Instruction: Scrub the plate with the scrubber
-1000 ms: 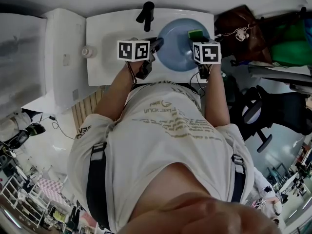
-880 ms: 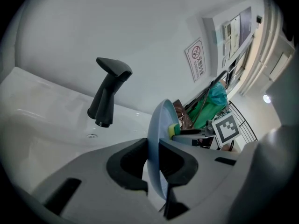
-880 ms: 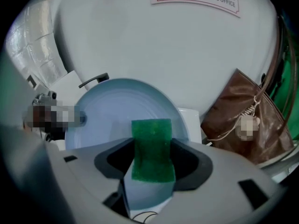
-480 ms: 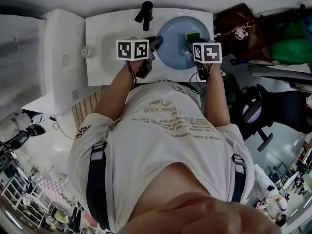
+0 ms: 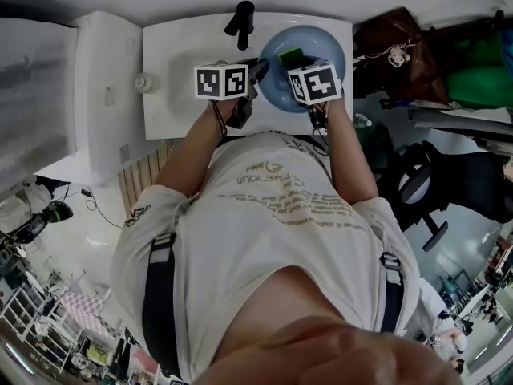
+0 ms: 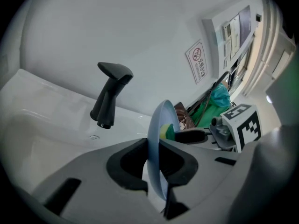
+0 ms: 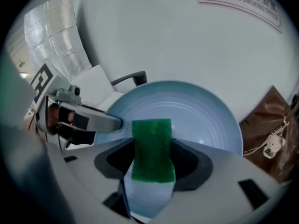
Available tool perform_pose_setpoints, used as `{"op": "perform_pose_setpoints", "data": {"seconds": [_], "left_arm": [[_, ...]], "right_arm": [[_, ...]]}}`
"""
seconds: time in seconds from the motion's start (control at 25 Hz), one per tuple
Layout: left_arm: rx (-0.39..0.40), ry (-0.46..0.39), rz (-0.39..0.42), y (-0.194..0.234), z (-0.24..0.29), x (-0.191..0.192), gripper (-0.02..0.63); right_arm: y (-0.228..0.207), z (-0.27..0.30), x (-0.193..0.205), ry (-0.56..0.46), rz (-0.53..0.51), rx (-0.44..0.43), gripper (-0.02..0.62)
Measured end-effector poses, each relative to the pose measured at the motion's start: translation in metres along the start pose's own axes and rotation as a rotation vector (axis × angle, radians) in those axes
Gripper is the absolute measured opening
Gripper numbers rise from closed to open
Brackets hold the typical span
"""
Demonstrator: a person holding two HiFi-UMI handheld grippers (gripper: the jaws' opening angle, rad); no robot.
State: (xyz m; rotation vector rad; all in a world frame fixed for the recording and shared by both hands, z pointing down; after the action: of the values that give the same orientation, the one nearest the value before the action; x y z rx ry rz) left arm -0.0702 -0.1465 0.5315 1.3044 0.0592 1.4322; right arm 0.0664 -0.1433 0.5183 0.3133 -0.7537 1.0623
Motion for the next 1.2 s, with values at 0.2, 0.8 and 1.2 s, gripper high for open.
{"op": "perform_pose_setpoints", "data": {"seconds": [0.2,0.8,1.2], "left_arm": [[-0.043,-0.05,-0.053,0.009,-0.004,-0.007,0.057],[-0.029,-0.098,-0.077,0.009,-0.009,-0.013,0.057],[-0.059,-0.11,-0.082,0.005,-0.005,-0.01,0.057]], "right_arm": [[0.02,0.008,0.008,0.033,-0.058,-0.041,0.249],[-0.056,-0.019,0.035,0.027,0.15,0.088,0.249],[-0.024,-0.014,0.046,0.074,0.127,0.0,0.249]]}}
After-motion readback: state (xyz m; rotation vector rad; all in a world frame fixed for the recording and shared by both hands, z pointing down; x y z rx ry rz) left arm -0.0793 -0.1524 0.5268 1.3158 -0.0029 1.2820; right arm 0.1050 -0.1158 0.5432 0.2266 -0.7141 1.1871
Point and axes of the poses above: the fingertips, and each gripper's own axes: z forward along the fingers, y to its left, x out of its underside, the point moved 6 cm from there along -z, backward along the fingers, and after that the axes turned 12 degrees about -y, right-handed, at the moved point
